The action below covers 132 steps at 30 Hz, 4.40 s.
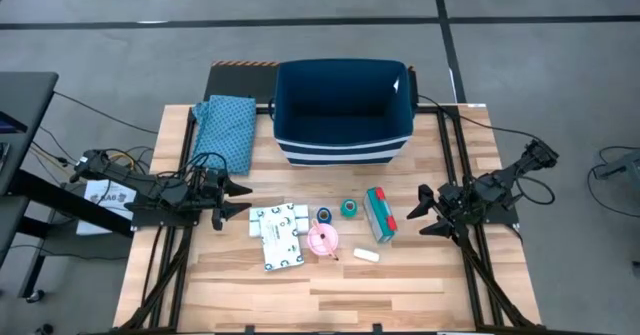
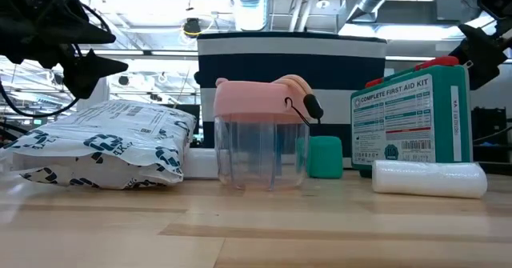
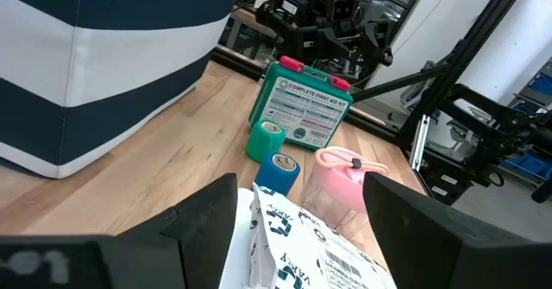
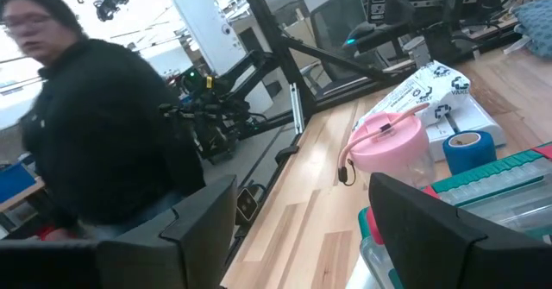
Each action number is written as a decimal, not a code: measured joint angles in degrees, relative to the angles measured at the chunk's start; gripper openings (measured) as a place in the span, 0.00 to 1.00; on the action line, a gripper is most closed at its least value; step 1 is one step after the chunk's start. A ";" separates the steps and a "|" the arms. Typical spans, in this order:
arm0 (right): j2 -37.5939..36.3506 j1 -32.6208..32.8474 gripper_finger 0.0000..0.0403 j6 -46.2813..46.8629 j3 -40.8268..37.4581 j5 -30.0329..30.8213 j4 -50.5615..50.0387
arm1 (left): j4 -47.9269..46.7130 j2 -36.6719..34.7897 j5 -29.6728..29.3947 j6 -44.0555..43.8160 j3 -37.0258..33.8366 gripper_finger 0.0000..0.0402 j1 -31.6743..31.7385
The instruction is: Pick & place medical supplies in basket/bin
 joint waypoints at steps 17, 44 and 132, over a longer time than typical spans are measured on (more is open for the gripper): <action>0.00 0.01 0.63 0.01 -0.01 -0.01 -0.01 | 0.00 -0.02 0.01 0.01 -0.02 0.60 0.00; 5.91 -3.84 0.63 -11.27 21.53 13.28 7.26 | 0.00 0.00 0.00 0.01 -0.02 0.60 -0.01; 93.00 -20.35 0.64 36.77 76.53 -5.10 -72.48 | -0.22 -0.02 0.00 0.01 0.00 0.60 0.00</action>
